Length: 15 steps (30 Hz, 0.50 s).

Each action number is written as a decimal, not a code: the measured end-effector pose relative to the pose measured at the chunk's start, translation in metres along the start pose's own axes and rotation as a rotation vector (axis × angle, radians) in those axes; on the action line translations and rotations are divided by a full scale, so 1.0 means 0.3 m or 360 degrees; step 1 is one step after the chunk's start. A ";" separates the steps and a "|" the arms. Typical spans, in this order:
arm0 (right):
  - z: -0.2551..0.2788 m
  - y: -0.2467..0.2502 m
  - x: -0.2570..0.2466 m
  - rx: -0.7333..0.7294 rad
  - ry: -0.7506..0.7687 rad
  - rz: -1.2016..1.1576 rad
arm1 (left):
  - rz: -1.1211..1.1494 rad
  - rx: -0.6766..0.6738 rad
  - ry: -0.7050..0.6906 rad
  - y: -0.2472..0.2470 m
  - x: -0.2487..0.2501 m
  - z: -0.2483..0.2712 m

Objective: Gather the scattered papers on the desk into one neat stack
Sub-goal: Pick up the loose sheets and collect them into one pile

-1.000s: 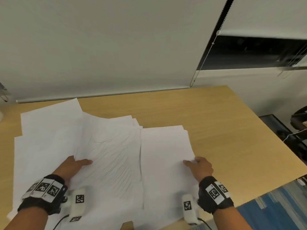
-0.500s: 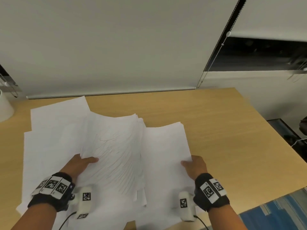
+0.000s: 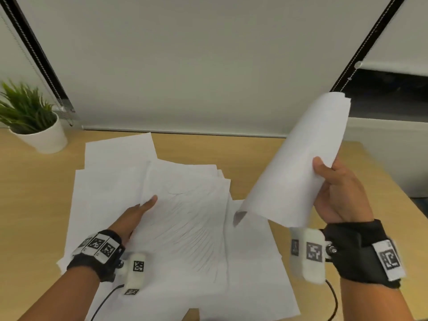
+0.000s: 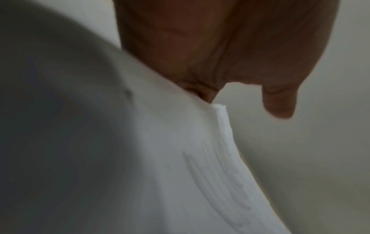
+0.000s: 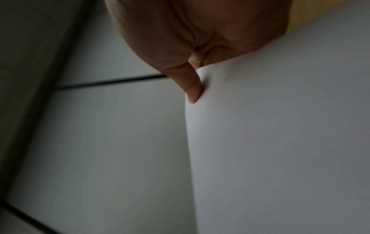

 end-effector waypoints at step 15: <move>0.076 0.006 0.795 -0.0125 -0.0619 0.1358 | 0.0139 -0.0133 0.0075 0.022 -0.031 0.080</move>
Point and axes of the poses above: each hand's wrist, its own z-axis away from the middle knuckle, its own y-axis out of the back of the hand, x = y × z, the point moved 8 cm from there along -z, towards the middle knuckle, and after that the axes turned 14 degrees about -z, right-handed, at the moved point
